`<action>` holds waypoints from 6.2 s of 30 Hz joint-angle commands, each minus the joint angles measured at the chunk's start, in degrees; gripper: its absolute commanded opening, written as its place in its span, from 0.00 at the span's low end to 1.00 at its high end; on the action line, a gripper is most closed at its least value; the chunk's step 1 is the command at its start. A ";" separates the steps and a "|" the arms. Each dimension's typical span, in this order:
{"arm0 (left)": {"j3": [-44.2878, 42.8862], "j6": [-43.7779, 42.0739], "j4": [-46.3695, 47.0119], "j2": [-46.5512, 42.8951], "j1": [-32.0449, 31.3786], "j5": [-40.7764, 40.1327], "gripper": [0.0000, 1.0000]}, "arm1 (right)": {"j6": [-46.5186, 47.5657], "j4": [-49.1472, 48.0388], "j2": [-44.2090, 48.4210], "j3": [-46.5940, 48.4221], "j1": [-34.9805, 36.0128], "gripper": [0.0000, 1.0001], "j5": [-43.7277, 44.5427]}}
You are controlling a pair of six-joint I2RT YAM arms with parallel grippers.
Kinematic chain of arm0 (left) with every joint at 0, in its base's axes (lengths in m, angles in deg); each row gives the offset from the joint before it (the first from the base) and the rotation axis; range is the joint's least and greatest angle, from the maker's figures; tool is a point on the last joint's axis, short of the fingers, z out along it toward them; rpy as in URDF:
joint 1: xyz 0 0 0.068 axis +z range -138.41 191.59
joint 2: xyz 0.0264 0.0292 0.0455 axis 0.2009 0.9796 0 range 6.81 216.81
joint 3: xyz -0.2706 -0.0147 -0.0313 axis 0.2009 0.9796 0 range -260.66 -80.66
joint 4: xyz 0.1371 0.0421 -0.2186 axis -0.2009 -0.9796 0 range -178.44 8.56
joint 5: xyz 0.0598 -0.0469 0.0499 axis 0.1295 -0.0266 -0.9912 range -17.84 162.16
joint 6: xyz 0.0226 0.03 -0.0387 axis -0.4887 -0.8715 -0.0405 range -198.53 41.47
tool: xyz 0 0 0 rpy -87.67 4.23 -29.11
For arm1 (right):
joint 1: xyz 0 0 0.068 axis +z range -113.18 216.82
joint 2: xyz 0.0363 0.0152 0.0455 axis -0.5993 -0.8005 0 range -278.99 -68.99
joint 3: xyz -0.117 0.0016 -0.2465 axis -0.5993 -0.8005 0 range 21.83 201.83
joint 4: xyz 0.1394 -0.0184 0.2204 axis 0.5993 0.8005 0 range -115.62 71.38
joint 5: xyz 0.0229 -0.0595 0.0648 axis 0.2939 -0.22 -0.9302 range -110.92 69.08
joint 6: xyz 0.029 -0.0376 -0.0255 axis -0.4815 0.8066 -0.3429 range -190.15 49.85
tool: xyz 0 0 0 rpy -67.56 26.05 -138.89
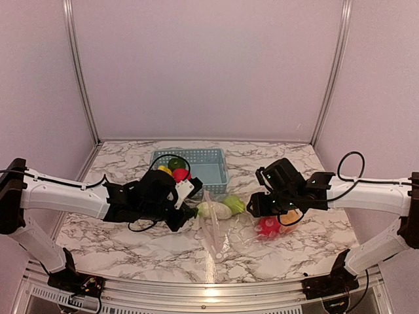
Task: Open the zip-top bag and remove the fake food
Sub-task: Pick up the fake vegetable from the zipper food storage bag, then place the fake vegetable in the bin, then pick up the fake fruit from the zipper food storage bag.
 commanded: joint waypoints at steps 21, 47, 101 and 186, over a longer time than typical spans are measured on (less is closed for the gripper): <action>1.52 6.87 -19.72 -20.12 -0.13 -16.17 0.00 | 1.67 0.31 -2.04 3.19 -0.65 0.50 0.09; -28.10 8.25 -16.73 12.06 9.86 -11.71 0.00 | 2.08 1.72 1.31 5.06 -0.64 0.50 1.76; -44.29 8.42 -17.54 25.30 11.76 -2.91 0.84 | 1.61 2.40 2.60 4.84 -0.64 0.50 2.35; -16.30 10.31 -0.13 19.80 -0.48 3.03 0.70 | 2.01 -7.15 -18.35 14.52 -1.95 0.18 6.32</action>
